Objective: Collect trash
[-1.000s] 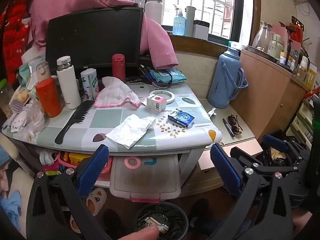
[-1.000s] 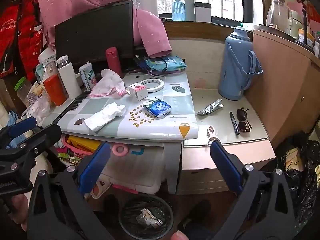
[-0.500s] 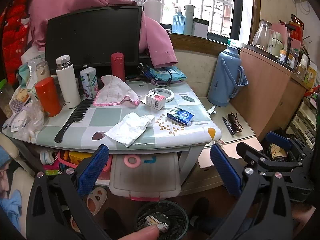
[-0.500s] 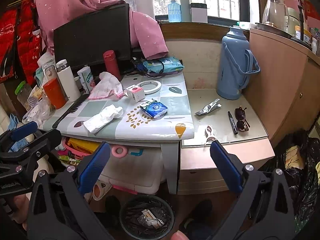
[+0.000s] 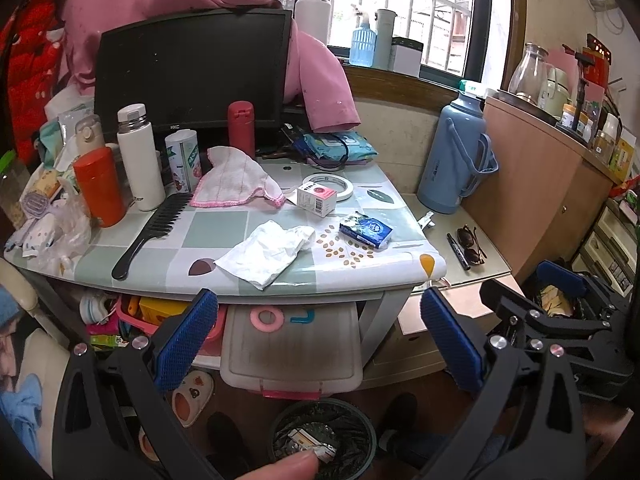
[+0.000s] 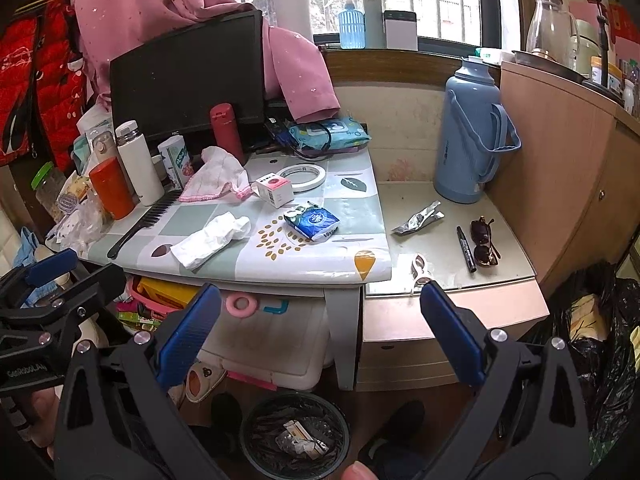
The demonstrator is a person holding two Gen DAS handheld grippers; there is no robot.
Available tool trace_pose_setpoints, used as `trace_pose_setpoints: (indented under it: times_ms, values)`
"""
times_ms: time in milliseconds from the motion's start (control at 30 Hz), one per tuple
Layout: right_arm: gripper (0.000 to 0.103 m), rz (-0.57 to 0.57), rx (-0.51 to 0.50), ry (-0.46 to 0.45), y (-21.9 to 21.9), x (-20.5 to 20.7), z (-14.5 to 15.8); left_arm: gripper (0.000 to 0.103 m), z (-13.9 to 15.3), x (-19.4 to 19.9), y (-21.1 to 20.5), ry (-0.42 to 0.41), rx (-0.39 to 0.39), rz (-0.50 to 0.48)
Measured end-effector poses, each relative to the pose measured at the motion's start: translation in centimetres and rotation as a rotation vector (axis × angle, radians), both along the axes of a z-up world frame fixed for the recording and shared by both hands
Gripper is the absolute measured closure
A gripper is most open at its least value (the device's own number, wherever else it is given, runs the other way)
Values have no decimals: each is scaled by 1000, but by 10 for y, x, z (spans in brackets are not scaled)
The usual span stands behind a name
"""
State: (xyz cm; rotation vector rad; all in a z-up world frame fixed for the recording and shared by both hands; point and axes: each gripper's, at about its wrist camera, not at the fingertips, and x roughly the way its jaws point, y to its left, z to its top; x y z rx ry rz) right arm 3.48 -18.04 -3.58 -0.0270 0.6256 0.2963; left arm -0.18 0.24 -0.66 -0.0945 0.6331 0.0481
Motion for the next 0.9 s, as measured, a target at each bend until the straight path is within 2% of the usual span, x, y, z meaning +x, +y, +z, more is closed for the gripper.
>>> trace_pose_setpoints:
  times_ms: [900]
  values:
    - [5,14,-4,-21,12,-9,12,4,-6,-7,14,15,-20,25]
